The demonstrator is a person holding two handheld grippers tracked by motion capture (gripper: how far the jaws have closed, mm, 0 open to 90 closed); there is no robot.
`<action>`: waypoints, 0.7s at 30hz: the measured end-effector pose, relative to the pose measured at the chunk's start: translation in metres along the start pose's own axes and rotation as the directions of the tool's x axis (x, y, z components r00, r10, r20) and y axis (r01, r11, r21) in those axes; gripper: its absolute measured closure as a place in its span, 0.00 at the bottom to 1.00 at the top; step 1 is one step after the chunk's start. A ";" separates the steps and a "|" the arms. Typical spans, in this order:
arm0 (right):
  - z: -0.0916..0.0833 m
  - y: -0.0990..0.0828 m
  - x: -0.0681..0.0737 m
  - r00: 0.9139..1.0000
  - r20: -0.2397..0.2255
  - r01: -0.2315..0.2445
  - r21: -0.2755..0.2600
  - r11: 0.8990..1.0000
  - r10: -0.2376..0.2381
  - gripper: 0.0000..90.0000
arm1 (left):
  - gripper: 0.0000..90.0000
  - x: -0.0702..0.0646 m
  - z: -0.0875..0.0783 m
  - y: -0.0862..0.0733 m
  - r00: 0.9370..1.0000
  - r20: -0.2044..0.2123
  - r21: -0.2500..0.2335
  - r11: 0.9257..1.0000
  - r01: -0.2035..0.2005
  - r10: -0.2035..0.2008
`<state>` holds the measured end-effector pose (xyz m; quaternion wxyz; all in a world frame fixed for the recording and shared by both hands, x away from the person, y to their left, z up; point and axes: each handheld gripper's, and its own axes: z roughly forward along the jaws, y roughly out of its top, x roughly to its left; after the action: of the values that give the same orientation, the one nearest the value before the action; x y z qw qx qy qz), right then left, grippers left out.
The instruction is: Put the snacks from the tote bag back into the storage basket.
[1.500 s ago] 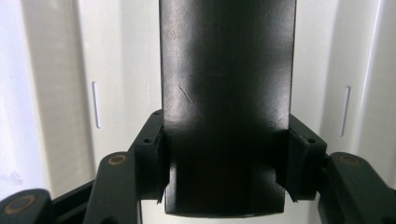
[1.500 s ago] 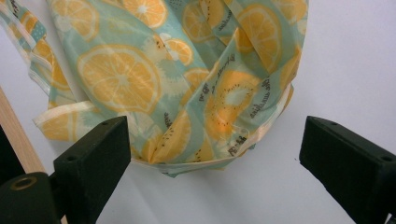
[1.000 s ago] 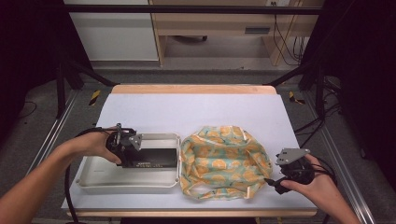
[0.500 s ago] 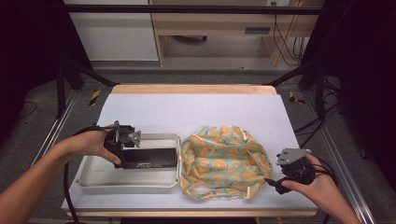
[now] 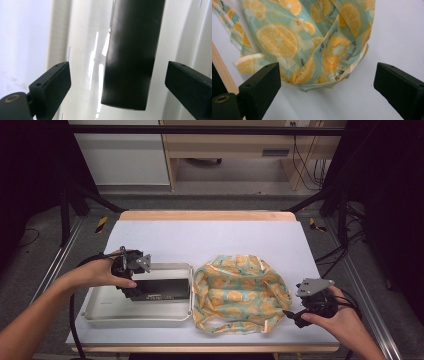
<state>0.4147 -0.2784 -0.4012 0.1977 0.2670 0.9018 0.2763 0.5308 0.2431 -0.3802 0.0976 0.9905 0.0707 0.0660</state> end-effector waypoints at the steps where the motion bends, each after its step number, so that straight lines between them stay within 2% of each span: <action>1: 0.000 0.001 0.000 1.000 -0.001 -0.002 -0.006 1.000 0.002 0.09 | 0.07 0.000 0.000 0.000 1.000 0.000 0.000 1.000 0.000 0.000; 4: -0.001 0.003 0.001 1.000 0.010 -0.001 -0.010 1.000 0.001 0.09 | 0.07 0.000 -0.007 -0.001 0.998 -0.032 -0.055 0.997 0.054 -0.056; 6: -0.001 0.005 0.001 1.000 0.024 -0.008 -0.015 1.000 0.009 0.08 | 0.07 0.000 -0.015 -0.004 0.990 -0.060 -0.115 0.986 0.121 -0.128; 7: -0.001 0.005 0.001 1.000 0.024 -0.008 -0.015 1.000 0.009 0.08 | 0.07 0.000 -0.015 -0.004 0.990 -0.060 -0.115 0.986 0.121 -0.128; 8: 0.000 0.006 0.000 0.999 0.032 -0.015 -0.021 1.000 0.015 0.08 | 0.07 0.000 -0.018 -0.006 0.984 -0.071 -0.142 0.978 0.153 -0.165; 9: 0.000 0.007 -0.002 0.997 0.059 -0.041 -0.017 0.999 0.042 0.08 | 0.06 0.000 -0.020 -0.008 0.979 -0.078 -0.162 0.972 0.172 -0.186; 10: 0.000 0.007 -0.002 0.997 0.059 -0.041 -0.017 0.999 0.042 0.08 | 0.06 -0.001 -0.022 -0.009 0.974 -0.088 -0.188 0.964 0.189 -0.208; 11: 0.001 0.007 -0.004 0.995 0.075 -0.059 -0.018 0.998 0.060 0.08 | 0.06 -0.002 -0.025 -0.012 0.968 -0.094 -0.217 0.954 0.208 -0.233; 12: 0.001 0.008 -0.007 0.993 0.088 -0.077 -0.029 0.997 0.080 0.08 | 0.06 -0.003 -0.026 -0.013 0.964 -0.098 -0.235 0.947 0.218 -0.246; 14: 0.002 0.009 -0.011 0.990 0.090 -0.101 -0.053 0.993 0.106 0.08 | 0.06 -0.005 -0.028 -0.016 0.961 -0.102 -0.256 0.940 0.224 -0.257; 15: 0.002 0.010 -0.012 0.987 0.104 -0.112 -0.067 0.991 0.119 0.08 | 0.06 -0.007 -0.029 -0.018 0.957 -0.111 -0.266 0.936 0.233 -0.270; 16: 0.002 0.010 -0.012 0.987 0.104 -0.112 -0.067 0.991 0.119 0.08 | 0.06 -0.008 -0.030 -0.019 0.955 -0.117 -0.270 0.934 0.234 -0.273; 19: 0.001 0.012 -0.013 0.986 0.109 -0.119 -0.081 0.990 0.127 0.08 | 0.06 -0.013 -0.033 -0.023 0.949 -0.115 -0.308 0.918 0.249 -0.295; 20: 0.001 0.013 -0.012 0.985 0.111 -0.122 -0.084 0.989 0.131 0.08 | 0.06 -0.014 -0.034 -0.024 0.945 -0.127 -0.311 0.917 0.252 -0.303; 21: 0.001 0.013 -0.012 0.984 0.118 -0.127 -0.084 0.988 0.137 0.07 | 0.06 -0.014 -0.034 -0.025 0.938 -0.136 -0.321 0.910 0.262 -0.318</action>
<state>0.4300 -0.2759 -0.3916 0.2443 0.3350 0.8570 0.3061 0.5087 0.2716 -0.3537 0.2476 0.9322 0.2154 0.1526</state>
